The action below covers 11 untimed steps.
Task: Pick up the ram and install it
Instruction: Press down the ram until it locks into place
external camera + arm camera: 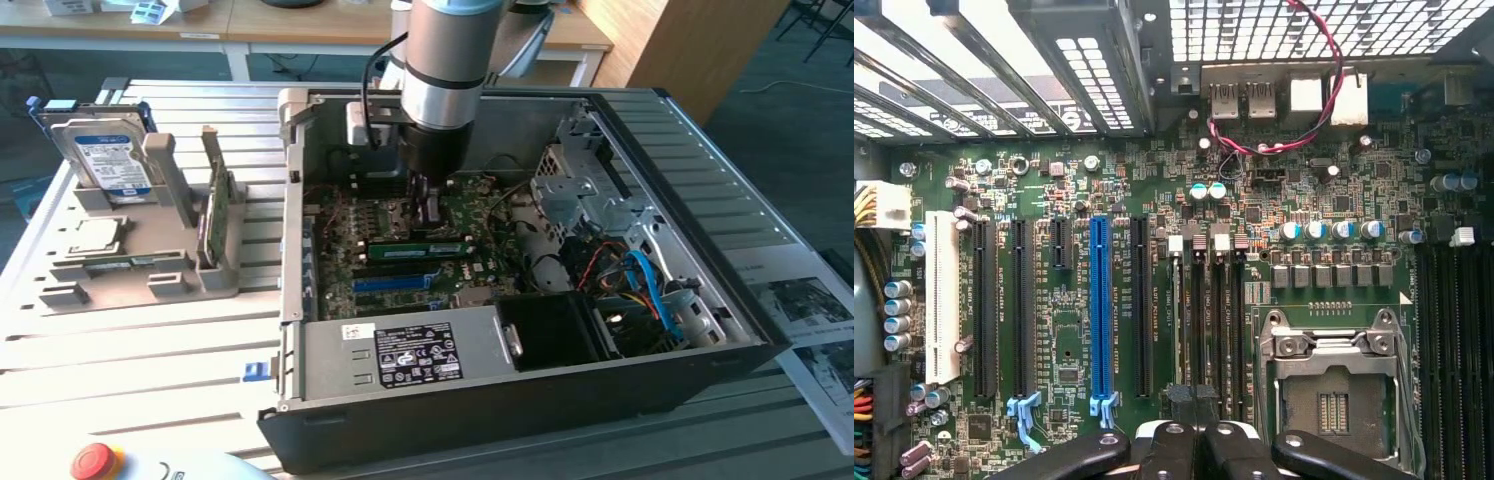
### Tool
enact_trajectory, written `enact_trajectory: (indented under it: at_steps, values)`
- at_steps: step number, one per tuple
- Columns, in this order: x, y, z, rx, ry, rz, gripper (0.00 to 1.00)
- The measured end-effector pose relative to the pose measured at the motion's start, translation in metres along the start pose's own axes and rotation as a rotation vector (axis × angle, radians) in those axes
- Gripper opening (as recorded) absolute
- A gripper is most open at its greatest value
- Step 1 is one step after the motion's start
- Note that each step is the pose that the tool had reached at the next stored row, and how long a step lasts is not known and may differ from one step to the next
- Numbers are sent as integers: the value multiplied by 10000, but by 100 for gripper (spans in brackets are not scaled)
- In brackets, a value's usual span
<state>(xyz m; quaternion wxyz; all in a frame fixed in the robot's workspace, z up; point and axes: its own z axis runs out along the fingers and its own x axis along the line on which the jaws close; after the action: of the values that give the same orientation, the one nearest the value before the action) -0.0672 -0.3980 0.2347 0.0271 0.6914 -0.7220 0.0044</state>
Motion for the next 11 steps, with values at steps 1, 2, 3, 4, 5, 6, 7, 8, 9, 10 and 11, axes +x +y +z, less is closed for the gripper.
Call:
enact_trajectory:
  at_steps: [1,2,3,4,5,6,7,8,9,10,11]
  values:
    - [1,1,0,0,0,0,10]
    - [4,2,0,-1,0,0,10]
    - [6,5,0,0,0,1,10]
    - [8,9,1,0,0,2,10]
    - [10,13,1,0,0,3,10]
    - [12,17,1,0,0,1,10]
    - [14,23,1,0,0,1,10]
    - [16,28,1,0,0,1,10]
    - [16,32,2,0,0,1,10]
    - [16,35,2,0,0,1,10]
    - [16,35,2,0,0,0,10]
